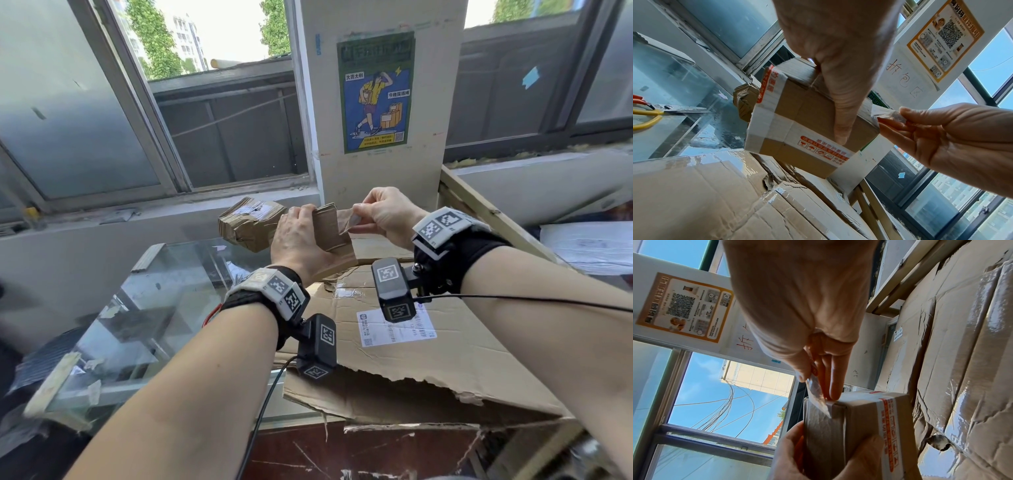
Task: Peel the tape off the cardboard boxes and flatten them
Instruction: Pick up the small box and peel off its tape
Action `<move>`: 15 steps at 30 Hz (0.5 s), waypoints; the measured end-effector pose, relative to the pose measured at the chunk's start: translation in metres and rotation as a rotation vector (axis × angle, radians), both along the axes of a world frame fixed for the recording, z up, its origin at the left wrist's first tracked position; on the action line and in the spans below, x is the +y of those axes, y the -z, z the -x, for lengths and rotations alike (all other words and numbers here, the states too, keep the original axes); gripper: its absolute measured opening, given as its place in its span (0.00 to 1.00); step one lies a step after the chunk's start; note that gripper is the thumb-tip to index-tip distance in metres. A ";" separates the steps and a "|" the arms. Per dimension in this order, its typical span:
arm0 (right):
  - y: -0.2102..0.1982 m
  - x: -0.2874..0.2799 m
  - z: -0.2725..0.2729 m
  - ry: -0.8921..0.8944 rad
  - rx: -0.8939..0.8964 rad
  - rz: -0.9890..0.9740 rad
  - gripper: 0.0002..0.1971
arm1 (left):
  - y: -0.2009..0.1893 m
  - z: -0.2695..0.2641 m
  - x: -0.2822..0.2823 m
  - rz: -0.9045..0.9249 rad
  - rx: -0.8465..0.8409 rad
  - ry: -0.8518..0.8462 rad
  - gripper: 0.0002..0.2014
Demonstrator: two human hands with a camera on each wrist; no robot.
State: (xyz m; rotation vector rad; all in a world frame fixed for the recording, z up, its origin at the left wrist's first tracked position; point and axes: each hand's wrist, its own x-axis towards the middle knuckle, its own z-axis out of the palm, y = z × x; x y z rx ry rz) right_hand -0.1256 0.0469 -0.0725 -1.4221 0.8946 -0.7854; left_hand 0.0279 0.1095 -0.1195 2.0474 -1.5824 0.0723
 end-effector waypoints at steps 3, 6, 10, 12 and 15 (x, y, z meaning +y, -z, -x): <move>0.000 -0.001 0.002 0.001 -0.041 -0.046 0.07 | 0.000 -0.001 0.000 0.004 -0.012 -0.009 0.47; 0.002 -0.002 0.002 0.020 -0.096 -0.073 0.07 | -0.001 0.000 0.000 0.006 0.005 -0.025 0.47; 0.002 -0.002 -0.003 0.048 -0.061 0.003 0.10 | -0.003 0.002 -0.004 -0.010 0.003 -0.058 0.47; 0.001 0.000 -0.004 0.046 0.013 0.087 0.15 | -0.003 0.004 -0.004 -0.014 -0.026 -0.071 0.46; -0.001 0.005 -0.007 0.038 0.158 0.223 0.25 | -0.003 0.008 -0.004 0.002 -0.053 -0.068 0.46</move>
